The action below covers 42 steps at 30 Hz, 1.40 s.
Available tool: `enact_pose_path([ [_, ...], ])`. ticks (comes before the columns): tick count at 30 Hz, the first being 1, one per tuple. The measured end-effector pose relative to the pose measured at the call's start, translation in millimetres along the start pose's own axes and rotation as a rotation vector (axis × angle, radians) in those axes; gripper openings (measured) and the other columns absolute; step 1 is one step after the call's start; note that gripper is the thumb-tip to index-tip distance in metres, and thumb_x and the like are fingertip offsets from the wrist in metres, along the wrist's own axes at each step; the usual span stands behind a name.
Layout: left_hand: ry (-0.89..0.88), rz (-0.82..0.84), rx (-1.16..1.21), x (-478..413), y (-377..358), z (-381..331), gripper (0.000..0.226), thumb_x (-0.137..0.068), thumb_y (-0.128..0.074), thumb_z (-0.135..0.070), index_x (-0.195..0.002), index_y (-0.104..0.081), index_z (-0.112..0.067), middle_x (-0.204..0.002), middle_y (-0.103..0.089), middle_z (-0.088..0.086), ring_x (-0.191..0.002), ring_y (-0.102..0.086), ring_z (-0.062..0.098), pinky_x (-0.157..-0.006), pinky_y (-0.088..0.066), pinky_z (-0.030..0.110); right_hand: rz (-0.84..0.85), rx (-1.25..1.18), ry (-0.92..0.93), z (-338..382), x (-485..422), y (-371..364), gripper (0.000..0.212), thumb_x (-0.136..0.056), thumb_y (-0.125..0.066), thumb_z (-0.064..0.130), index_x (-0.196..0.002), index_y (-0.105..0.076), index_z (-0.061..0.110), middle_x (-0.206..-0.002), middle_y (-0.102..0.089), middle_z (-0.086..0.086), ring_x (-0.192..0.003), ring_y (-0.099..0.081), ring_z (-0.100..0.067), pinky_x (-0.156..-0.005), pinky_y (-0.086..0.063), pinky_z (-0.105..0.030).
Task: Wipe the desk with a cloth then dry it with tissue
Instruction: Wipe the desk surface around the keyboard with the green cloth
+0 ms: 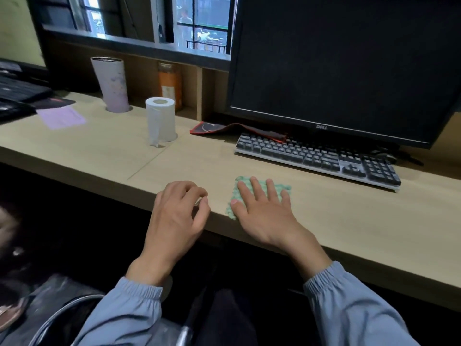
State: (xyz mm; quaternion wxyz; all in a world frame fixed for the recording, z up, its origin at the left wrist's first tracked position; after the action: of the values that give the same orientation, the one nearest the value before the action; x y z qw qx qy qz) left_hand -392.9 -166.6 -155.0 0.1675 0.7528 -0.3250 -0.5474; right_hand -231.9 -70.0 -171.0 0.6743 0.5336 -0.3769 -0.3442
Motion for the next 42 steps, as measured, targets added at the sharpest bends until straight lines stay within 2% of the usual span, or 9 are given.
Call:
enact_pose_path([
  [7,0.112,-0.077,-0.056,1,26,49,0.013,-0.094,-0.064,-0.021,-0.102,-0.072,-0.014,-0.106,-0.064,0.001,-0.105,-0.058,0.025,-0.089,-0.042,0.04,-0.003,-0.008,0.06,70,-41,-6,0.067,-0.104,-0.008,0.06,-0.164,0.005,0.034,-0.171,0.018,0.003,-0.155,0.025,-0.032,-0.122,0.016,-0.058],
  [12,0.168,-0.118,-0.096,5,43,80,0.014,-0.094,-0.063,-0.019,-0.102,-0.072,-0.013,-0.107,-0.063,0.004,-0.104,-0.059,0.029,-0.087,-0.049,0.049,0.024,-0.014,0.105,122,-69,-10,0.067,-0.104,-0.009,0.058,-0.165,0.005,0.032,-0.171,0.02,0.0,-0.153,0.027,-0.036,-0.12,0.017,-0.061],
  [22,0.268,-0.172,-0.086,11,68,115,0.021,-0.093,-0.056,-0.015,-0.108,-0.07,-0.01,-0.11,-0.064,0.006,-0.105,-0.06,0.032,-0.097,-0.048,0.048,0.031,-0.047,0.16,193,-98,-15,0.068,-0.104,-0.012,0.056,-0.165,0.003,0.029,-0.172,0.017,-0.003,-0.153,0.026,-0.039,-0.118,0.019,-0.063],
  [28,0.281,-0.156,-0.056,11,67,114,0.022,-0.094,-0.053,-0.015,-0.108,-0.069,-0.011,-0.11,-0.063,0.002,-0.105,-0.057,0.028,-0.097,-0.046,0.041,-0.009,-0.038,0.225,191,-94,-18,0.068,-0.103,-0.01,0.059,-0.165,0.001,0.032,-0.172,0.014,-0.002,-0.155,0.023,-0.037,-0.12,0.016,-0.061],
  [34,0.239,-0.134,-0.037,8,55,95,0.02,-0.094,-0.054,-0.014,-0.107,-0.069,-0.012,-0.11,-0.063,0.003,-0.105,-0.058,0.029,-0.095,-0.048,0.046,-0.04,-0.032,0.28,165,-74,-16,0.067,-0.103,-0.012,0.061,-0.165,-0.002,0.036,-0.173,0.01,0.001,-0.157,0.019,-0.03,-0.122,0.014,-0.055],
  [39,0.189,-0.098,-0.02,3,39,72,0.021,-0.093,-0.055,-0.012,-0.108,-0.069,-0.011,-0.109,-0.064,0.004,-0.105,-0.059,0.03,-0.096,-0.046,0.043,-0.047,-0.025,0.269,126,-47,-12,0.068,-0.103,-0.011,0.064,-0.165,-0.001,0.037,-0.173,0.01,0.003,-0.157,0.019,-0.029,-0.124,0.012,-0.054],
  [42,0.158,-0.064,0.014,0,28,52,0.02,-0.093,-0.057,-0.012,-0.109,-0.069,-0.011,-0.109,-0.064,0.003,-0.106,-0.06,0.03,-0.097,-0.047,0.047,-0.053,-0.016,0.249,98,-29,-8,0.067,-0.103,-0.011,0.065,-0.164,0.0,0.038,-0.173,0.011,0.005,-0.157,0.019,-0.026,-0.124,0.011,-0.052],
])
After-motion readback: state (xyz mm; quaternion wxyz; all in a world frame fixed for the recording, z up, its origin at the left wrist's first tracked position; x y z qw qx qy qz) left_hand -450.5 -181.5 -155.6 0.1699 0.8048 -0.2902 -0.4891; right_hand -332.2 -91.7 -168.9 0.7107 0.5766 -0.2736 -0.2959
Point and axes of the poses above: each hand's wrist, its own x-axis away from the middle knuckle, its own y-axis out of the back of the hand, z = x × y, the point moved 8 cm from there along -x, towards the middle knuckle
